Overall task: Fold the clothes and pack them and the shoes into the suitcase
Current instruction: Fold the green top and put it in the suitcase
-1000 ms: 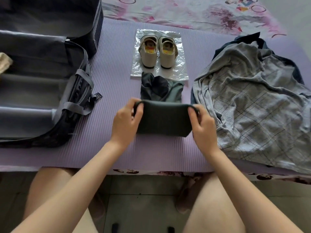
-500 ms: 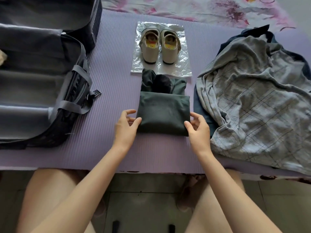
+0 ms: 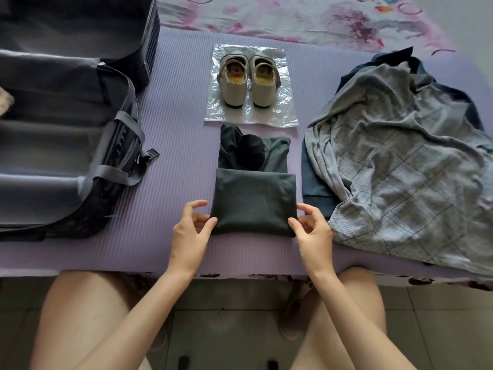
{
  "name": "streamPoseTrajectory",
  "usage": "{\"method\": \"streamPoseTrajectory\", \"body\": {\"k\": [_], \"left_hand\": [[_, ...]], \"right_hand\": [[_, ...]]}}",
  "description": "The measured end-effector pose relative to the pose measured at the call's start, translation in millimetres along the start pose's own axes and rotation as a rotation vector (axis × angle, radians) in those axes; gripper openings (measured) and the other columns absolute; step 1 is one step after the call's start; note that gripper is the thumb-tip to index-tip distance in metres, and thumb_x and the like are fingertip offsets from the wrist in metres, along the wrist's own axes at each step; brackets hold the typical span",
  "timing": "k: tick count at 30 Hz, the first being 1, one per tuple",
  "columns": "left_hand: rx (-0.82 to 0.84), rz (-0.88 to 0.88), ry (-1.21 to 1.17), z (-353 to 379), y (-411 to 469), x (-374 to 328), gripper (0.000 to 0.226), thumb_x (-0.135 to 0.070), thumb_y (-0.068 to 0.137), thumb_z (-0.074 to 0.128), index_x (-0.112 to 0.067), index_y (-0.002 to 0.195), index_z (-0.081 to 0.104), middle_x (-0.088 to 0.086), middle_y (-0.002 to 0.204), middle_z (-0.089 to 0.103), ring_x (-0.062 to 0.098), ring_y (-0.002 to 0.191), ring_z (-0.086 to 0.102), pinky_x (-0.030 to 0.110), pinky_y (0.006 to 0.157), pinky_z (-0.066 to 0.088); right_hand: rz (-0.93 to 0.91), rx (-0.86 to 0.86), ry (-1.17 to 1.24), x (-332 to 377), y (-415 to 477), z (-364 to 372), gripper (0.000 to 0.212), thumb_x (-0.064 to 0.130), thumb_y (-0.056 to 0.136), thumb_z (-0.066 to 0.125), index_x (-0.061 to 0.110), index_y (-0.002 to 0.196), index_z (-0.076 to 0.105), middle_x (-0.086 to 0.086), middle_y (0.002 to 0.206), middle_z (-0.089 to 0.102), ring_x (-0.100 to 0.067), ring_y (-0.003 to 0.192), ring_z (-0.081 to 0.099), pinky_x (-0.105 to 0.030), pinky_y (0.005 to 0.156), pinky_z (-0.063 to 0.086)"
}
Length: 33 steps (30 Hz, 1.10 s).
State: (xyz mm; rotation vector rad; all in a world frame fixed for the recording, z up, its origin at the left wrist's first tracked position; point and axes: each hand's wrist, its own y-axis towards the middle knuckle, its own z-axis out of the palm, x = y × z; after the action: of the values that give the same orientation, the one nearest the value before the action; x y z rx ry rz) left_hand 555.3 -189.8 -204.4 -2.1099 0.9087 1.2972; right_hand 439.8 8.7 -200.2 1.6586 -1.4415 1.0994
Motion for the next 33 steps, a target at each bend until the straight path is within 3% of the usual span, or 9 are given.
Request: {"method": "streamPoseTrajectory", "body": {"k": [5,9,13,19,22,26,28,30,33], "left_hand": [[0.01,0.009,0.013,2.9,2.0,-0.2,0.039,-0.014,0.088,0.062,-0.021,0.123,0.046,-0.006,0.087,0.062,0.001,0.083,0.059,0.013,0.073,0.046],[-0.012,0.131,-0.033,-5.3,-8.2,2.3,0.044,-0.012,0.085,0.066,-0.022,0.121,0.044,-0.007,0.085,0.063,0.003,0.082,0.062,0.01,0.076,0.048],[-0.012,0.116,-0.053,-9.4,-20.6,13.4,0.046,-0.013,0.082,0.069,-0.023,0.12,0.046,-0.008,0.089,0.065,0.0,0.085,0.063,0.009,0.079,0.048],[0.064,0.06,-0.011,-9.9,-15.4,13.1,0.043,-0.016,0.085,0.066,-0.028,0.122,0.047,-0.01,0.1,0.06,-0.001,0.094,0.059,0.018,0.085,0.05],[0.052,0.202,0.099,-10.8,-10.9,10.7,0.056,-0.019,0.082,0.07,-0.028,0.13,0.044,-0.006,0.122,0.047,0.002,0.113,0.047,0.025,0.096,0.044],[0.19,0.558,0.413,-10.7,2.8,10.2,0.069,-0.028,0.077,0.075,-0.027,0.138,0.043,-0.004,0.148,0.032,0.011,0.141,0.023,0.035,0.113,0.022],[0.3,0.639,0.594,-8.5,9.8,16.2,0.074,-0.031,0.076,0.075,-0.029,0.14,0.038,-0.006,0.15,0.034,0.01,0.143,0.019,0.036,0.116,0.016],[0.347,0.644,0.689,-8.1,15.6,25.6,0.078,-0.033,0.075,0.075,-0.028,0.142,0.034,-0.007,0.149,0.035,0.01,0.142,0.02,0.037,0.117,0.014],[0.297,0.686,0.662,-9.4,21.1,34.8,0.067,-0.028,0.076,0.075,-0.023,0.135,0.044,-0.004,0.143,0.045,0.014,0.138,0.032,0.038,0.116,0.019]], "right_hand": [[0.054,0.02,0.027,-6.9,4.0,3.1,0.027,0.006,0.084,0.067,0.019,0.107,0.061,-0.007,0.079,0.066,-0.004,0.069,0.057,-0.011,0.069,0.042],[0.026,0.018,0.113,-3.8,-4.1,-5.6,0.031,0.005,0.084,0.068,0.024,0.107,0.062,-0.004,0.08,0.067,-0.009,0.077,0.062,-0.013,0.074,0.044],[0.017,0.035,0.165,-6.1,-14.6,-13.6,0.035,0.003,0.082,0.07,0.025,0.108,0.061,-0.006,0.08,0.067,-0.02,0.085,0.065,-0.028,0.086,0.047],[0.044,0.043,0.057,-9.5,-17.1,-8.4,0.037,0.006,0.082,0.069,0.031,0.106,0.059,0.002,0.083,0.066,-0.014,0.085,0.063,-0.037,0.089,0.048],[-0.121,0.031,-0.032,-4.3,-17.9,-9.5,0.046,0.01,0.083,0.071,0.026,0.123,0.053,0.003,0.112,0.06,-0.01,0.103,0.057,-0.032,0.097,0.043],[-0.539,0.249,-0.408,-7.0,-10.0,-14.4,0.077,0.022,0.078,0.076,0.019,0.144,0.036,0.003,0.154,0.028,-0.011,0.142,0.023,-0.026,0.117,0.013],[-0.632,0.348,-0.58,-19.8,-2.9,-13.7,0.082,0.021,0.075,0.077,0.024,0.145,0.034,0.006,0.157,0.022,-0.01,0.145,0.015,-0.032,0.118,0.007],[-0.593,0.379,-0.585,-32.7,1.4,-13.7,0.078,0.022,0.075,0.076,0.024,0.143,0.037,0.009,0.154,0.026,-0.007,0.144,0.017,-0.039,0.117,0.01],[-0.658,0.303,-0.602,-41.9,8.1,-16.6,0.054,0.029,0.083,0.064,0.019,0.134,0.051,0.006,0.145,0.044,-0.013,0.141,0.03,-0.044,0.114,0.02]]}}
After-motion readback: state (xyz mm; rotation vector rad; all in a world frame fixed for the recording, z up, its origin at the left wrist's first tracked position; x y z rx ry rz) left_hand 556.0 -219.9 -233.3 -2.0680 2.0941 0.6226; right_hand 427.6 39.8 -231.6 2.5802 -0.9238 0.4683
